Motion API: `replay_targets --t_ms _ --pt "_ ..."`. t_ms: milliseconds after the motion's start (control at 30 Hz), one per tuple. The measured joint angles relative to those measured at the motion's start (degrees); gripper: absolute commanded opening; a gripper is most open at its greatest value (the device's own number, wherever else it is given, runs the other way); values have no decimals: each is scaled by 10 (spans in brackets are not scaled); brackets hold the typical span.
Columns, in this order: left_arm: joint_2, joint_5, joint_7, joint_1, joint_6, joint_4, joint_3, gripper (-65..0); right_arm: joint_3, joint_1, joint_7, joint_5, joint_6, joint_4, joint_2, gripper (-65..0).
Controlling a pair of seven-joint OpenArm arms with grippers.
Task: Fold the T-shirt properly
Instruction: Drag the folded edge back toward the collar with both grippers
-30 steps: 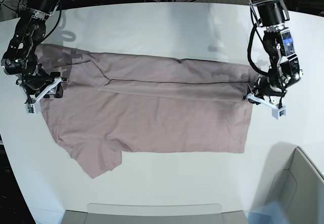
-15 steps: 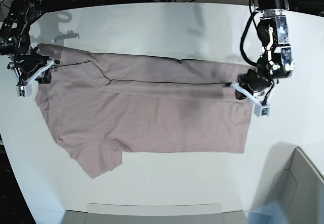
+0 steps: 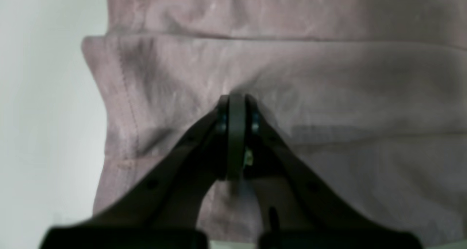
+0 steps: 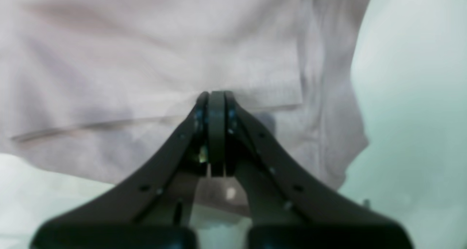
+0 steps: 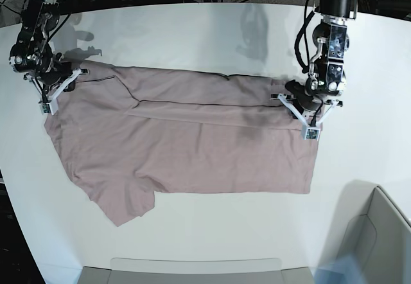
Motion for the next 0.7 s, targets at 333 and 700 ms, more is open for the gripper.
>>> replay_targets --t_ms 333,700 --pt "-30 -30 -80 158 -18 57 -72 -650 -2 -51 28 23 5 4 26 -650" --pt "-47 -25 -112 267 -12 110 -85 -650 0 -163 45 171 9 12 91 -650"
